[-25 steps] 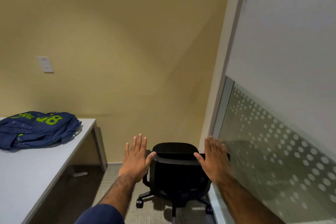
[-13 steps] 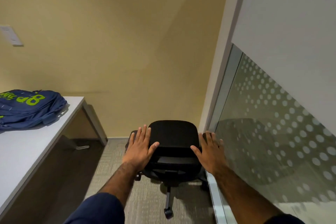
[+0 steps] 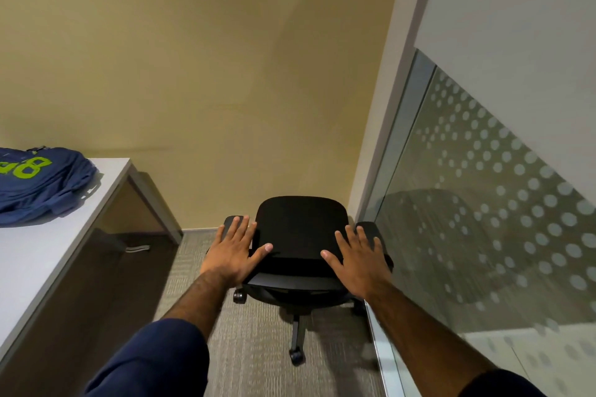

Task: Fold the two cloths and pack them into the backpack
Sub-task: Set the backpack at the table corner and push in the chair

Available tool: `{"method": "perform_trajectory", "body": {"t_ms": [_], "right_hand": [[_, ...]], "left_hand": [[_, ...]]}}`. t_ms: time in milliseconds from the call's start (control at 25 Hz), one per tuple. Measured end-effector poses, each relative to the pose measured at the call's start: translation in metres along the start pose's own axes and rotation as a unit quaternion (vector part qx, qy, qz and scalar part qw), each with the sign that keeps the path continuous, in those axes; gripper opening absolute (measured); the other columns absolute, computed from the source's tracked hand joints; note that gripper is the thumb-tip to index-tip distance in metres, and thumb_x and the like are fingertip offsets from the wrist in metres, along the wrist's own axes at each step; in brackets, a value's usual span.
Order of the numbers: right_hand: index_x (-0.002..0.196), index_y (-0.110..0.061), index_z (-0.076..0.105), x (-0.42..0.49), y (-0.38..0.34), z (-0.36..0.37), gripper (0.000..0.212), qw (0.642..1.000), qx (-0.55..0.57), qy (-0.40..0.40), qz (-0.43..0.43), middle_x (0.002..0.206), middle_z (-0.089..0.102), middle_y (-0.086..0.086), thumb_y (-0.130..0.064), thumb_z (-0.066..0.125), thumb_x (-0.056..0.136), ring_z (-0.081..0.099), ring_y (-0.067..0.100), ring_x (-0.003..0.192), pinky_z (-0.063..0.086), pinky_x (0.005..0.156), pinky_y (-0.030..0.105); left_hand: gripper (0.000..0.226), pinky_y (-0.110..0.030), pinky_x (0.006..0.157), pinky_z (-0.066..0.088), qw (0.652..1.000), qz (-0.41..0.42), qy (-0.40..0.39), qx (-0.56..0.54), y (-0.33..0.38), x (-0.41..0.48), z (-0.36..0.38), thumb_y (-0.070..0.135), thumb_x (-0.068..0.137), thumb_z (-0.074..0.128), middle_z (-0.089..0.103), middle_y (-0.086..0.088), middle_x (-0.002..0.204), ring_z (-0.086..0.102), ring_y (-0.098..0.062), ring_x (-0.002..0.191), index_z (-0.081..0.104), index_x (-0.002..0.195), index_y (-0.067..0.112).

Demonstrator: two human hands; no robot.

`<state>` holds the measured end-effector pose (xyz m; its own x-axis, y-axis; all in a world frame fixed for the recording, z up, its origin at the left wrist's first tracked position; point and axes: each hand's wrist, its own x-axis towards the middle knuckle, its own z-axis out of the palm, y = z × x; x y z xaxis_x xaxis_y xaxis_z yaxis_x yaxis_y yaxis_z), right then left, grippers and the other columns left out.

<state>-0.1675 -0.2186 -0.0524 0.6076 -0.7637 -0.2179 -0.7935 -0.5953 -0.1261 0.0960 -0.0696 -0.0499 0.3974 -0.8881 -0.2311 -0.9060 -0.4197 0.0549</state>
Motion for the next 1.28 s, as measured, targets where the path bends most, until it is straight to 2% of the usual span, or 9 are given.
{"method": "perform_trajectory", "body": {"t_ms": [120, 280, 400, 520, 720, 960, 1280], "right_hand": [[0.161, -0.027, 0.009, -0.003, -0.008, 0.001, 0.089, 1.0, -0.003, -0.018, -0.006, 0.17, 0.001, 0.003, -0.079, 0.0, 0.089, -0.004, 0.026, 0.156, 0.001, 0.123, 0.057], [0.162, -0.025, 0.01, -0.013, -0.01, 0.007, 0.093, 1.0, -0.021, -0.011, 0.004, 0.17, 0.003, 0.004, -0.079, -0.004, 0.087, -0.002, 0.026, 0.156, 0.003, 0.124, 0.059], [0.162, -0.024, 0.009, -0.021, -0.01, 0.009, 0.09, 0.999, -0.009, -0.004, 0.048, 0.17, 0.004, 0.005, -0.078, 0.001, 0.09, -0.003, 0.027, 0.156, 0.003, 0.123, 0.061], [0.162, -0.023, 0.01, -0.03, -0.007, 0.01, 0.096, 0.997, 0.004, 0.004, 0.074, 0.17, 0.005, 0.005, -0.081, -0.004, 0.086, -0.003, 0.027, 0.156, 0.003, 0.123, 0.06], [0.162, -0.023, 0.012, -0.046, 0.003, 0.009, 0.111, 1.0, 0.004, -0.015, 0.002, 0.17, 0.006, 0.0, -0.086, -0.014, 0.074, -0.002, 0.022, 0.156, 0.008, 0.124, 0.057], [0.162, -0.022, 0.013, -0.068, -0.001, 0.015, 0.106, 1.0, -0.024, -0.003, -0.001, 0.17, 0.005, 0.0, -0.083, -0.012, 0.079, -0.001, 0.022, 0.157, 0.007, 0.124, 0.056], [0.162, -0.022, 0.012, -0.091, -0.006, 0.026, 0.099, 1.0, -0.023, -0.002, 0.001, 0.17, 0.006, -0.001, -0.08, -0.006, 0.084, 0.0, 0.021, 0.157, 0.006, 0.125, 0.055]], "left_hand": [[0.098, -0.047, 0.126, -0.008, 1.0, 0.014, -0.007, 0.025, -0.006, -0.005, 0.001, 0.082, 0.081, -0.017, -0.025, 0.006, 0.165, -0.027, -0.016, 0.151, -0.01, 0.161, 0.025], [0.104, -0.045, 0.127, -0.009, 1.0, 0.016, -0.015, 0.02, -0.005, -0.017, 0.002, 0.084, 0.077, -0.02, -0.024, 0.004, 0.166, -0.025, -0.017, 0.151, -0.011, 0.161, 0.023], [0.116, -0.044, 0.127, -0.008, 1.0, 0.005, -0.007, 0.003, 0.001, -0.027, 0.004, 0.087, 0.068, -0.028, -0.021, 0.003, 0.167, -0.023, -0.016, 0.153, -0.009, 0.161, 0.021], [0.112, -0.044, 0.127, -0.007, 1.0, -0.01, -0.002, -0.015, 0.006, -0.036, 0.008, 0.087, 0.073, -0.022, -0.018, 0.002, 0.168, -0.021, -0.016, 0.154, -0.007, 0.161, 0.02], [0.105, -0.044, 0.125, -0.012, 1.0, -0.027, -0.003, -0.008, 0.014, -0.058, 0.016, 0.083, 0.078, -0.02, -0.02, 0.0, 0.168, -0.023, -0.017, 0.153, -0.011, 0.16, 0.019], [0.111, -0.047, 0.125, -0.014, 1.0, -0.03, 0.004, -0.01, 0.016, -0.084, 0.023, 0.083, 0.071, -0.029, -0.021, -0.001, 0.167, -0.025, -0.019, 0.152, -0.012, 0.16, 0.018], [0.102, -0.047, 0.125, -0.012, 0.999, -0.039, 0.007, -0.001, 0.016, -0.112, 0.038, 0.081, 0.08, -0.022, -0.02, -0.001, 0.168, -0.024, -0.02, 0.153, -0.012, 0.159, 0.018]]}}
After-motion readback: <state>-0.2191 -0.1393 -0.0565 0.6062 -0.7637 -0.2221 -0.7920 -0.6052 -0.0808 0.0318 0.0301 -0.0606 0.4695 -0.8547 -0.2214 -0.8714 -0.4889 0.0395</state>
